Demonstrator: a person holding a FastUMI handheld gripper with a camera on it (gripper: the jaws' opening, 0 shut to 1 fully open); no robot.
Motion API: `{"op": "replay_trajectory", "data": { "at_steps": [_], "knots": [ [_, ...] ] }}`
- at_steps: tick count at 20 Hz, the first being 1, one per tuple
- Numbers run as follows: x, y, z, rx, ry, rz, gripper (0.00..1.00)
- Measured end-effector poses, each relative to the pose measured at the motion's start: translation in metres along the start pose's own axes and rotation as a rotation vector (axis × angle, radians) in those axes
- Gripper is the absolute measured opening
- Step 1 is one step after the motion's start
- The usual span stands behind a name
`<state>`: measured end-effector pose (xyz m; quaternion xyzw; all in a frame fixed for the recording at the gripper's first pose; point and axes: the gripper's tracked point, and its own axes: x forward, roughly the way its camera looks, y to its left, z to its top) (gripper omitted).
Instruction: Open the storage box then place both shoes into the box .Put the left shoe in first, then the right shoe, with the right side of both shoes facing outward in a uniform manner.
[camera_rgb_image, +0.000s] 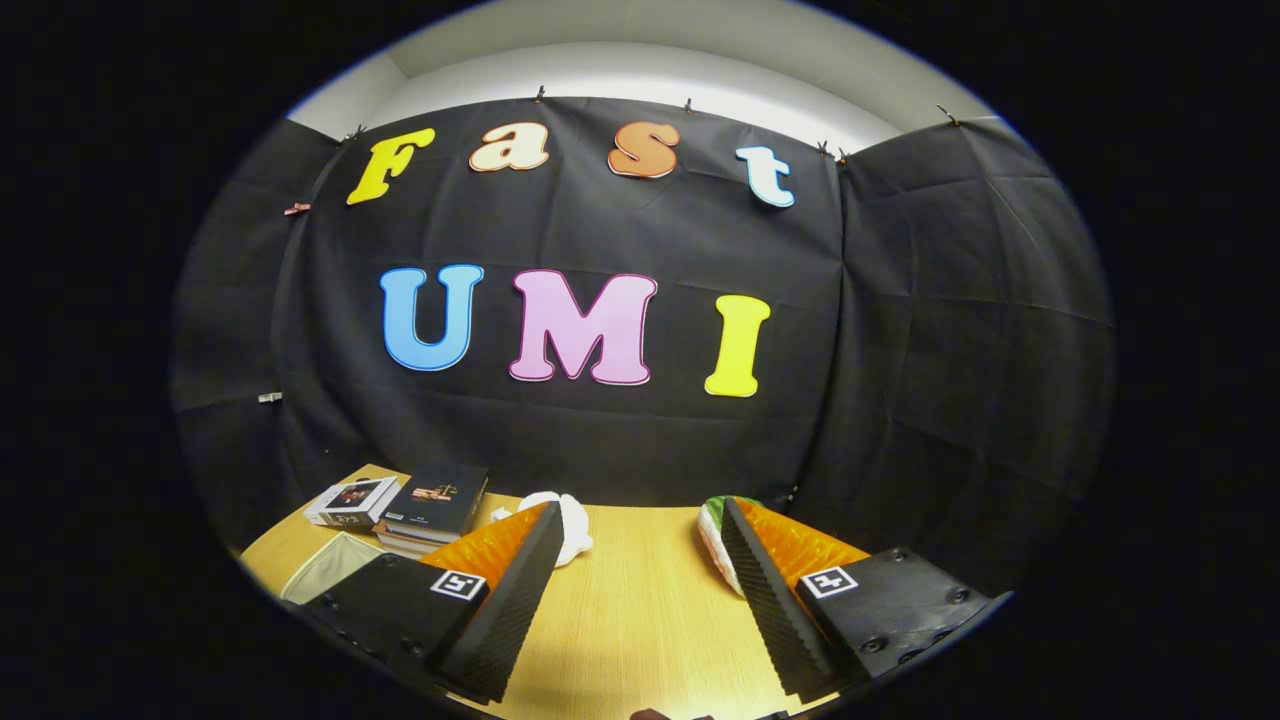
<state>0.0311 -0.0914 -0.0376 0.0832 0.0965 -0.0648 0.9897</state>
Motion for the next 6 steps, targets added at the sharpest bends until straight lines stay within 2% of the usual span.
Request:
{"op": "replay_trajectory", "data": {
  "at_steps": [6],
  "knots": [
    [-0.004, -0.014, -0.012, 0.018, 0.013, 0.004, 0.98]
  ]
}}
